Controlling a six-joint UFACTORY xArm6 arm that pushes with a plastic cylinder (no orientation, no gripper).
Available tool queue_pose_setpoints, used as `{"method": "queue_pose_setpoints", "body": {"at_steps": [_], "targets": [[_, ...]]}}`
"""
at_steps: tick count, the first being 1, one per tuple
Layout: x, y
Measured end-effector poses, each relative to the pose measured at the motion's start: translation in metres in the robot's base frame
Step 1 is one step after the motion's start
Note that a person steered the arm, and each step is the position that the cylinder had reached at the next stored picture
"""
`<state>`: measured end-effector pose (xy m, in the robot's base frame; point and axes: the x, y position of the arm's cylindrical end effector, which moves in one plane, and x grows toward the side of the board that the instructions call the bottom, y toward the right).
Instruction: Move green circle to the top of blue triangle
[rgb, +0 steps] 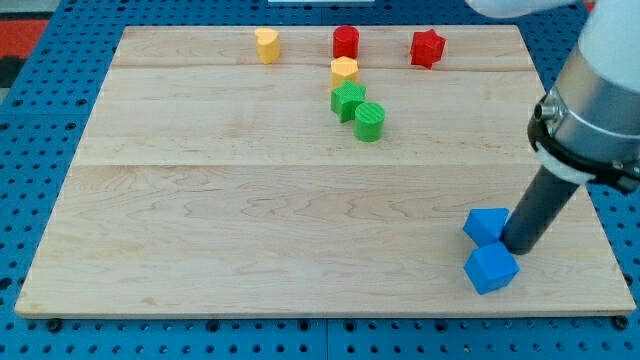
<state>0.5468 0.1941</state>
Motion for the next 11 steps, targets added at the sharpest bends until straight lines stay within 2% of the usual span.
{"method": "queue_pose_setpoints", "body": {"at_steps": [2,3,4,6,7,8,9,10,11], "targets": [[-0.040,0.003],[-0.048,0.030],[-0.084,0.020],[-0.091,-0.113],[-0.119,-0.168],[-0.154,-0.183],[-0.176,-0.176],[-0.177,-0.141],[-0.156,-0.109]]}}
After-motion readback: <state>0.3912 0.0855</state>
